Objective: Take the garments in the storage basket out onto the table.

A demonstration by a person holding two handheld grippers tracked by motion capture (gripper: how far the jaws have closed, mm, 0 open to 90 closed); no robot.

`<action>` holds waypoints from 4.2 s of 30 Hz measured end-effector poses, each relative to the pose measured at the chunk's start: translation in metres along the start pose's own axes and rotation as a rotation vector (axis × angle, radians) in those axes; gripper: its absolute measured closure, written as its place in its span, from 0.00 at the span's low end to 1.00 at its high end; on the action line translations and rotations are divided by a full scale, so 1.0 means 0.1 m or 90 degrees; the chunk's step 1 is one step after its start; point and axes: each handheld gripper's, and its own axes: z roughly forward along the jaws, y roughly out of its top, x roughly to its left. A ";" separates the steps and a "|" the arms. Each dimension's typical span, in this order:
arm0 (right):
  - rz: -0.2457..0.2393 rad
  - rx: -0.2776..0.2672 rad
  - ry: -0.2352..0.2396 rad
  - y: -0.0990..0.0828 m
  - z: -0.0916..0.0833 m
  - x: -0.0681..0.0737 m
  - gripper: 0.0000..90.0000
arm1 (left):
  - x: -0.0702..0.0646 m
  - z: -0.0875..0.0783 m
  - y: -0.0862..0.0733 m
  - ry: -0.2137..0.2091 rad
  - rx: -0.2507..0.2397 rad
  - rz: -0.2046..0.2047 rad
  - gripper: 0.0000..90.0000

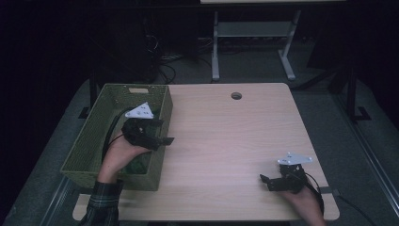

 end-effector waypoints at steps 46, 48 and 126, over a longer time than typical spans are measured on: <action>0.000 0.000 0.000 0.00 0.00 0.00 0.07 | 0.65 -0.01 -0.64 0.134 0.128 -0.041 0.47; 0.000 0.000 0.000 0.00 0.00 0.00 0.07 | 0.66 0.02 -0.65 0.134 0.140 -0.045 0.47; -0.001 0.000 0.000 0.00 0.00 0.00 0.07 | 0.64 -0.93 -0.26 0.062 -0.052 -0.188 0.96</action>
